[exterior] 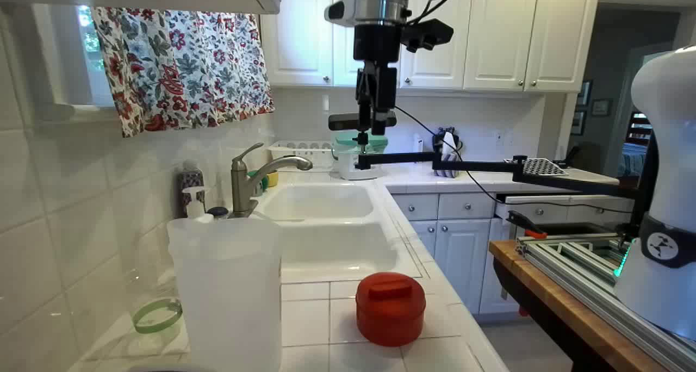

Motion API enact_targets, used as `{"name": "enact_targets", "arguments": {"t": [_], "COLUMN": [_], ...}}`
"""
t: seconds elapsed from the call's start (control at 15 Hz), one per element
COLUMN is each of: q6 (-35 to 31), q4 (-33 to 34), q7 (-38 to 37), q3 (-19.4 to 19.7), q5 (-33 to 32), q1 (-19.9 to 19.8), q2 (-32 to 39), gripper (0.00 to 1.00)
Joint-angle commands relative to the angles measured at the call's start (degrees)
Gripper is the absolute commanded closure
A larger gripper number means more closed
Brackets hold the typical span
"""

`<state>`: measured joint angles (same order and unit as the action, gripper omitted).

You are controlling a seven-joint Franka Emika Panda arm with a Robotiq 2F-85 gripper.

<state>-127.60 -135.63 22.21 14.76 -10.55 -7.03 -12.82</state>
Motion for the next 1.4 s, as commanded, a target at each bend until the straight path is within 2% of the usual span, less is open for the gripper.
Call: {"name": "enact_targets", "arguments": {"t": [0.0,0.2,1.07,1.33], "q6": [-0.1,1.16,1.2,-0.83], "q4": [1.59,2.69,2.59,1.66], "q7": [0.17,0.18,0.18,7.21], "q3": [-0.8,-0.71,-0.73,-0.22], "q5": [0.26,0.26,0.26,3.65], "q1": [-0.82,-0.73,-0.75,0.97], "q2": [-0.62,-2.64,-2.24,-1.35], "gripper": [0.0,0.0,0.0,0.0]}}
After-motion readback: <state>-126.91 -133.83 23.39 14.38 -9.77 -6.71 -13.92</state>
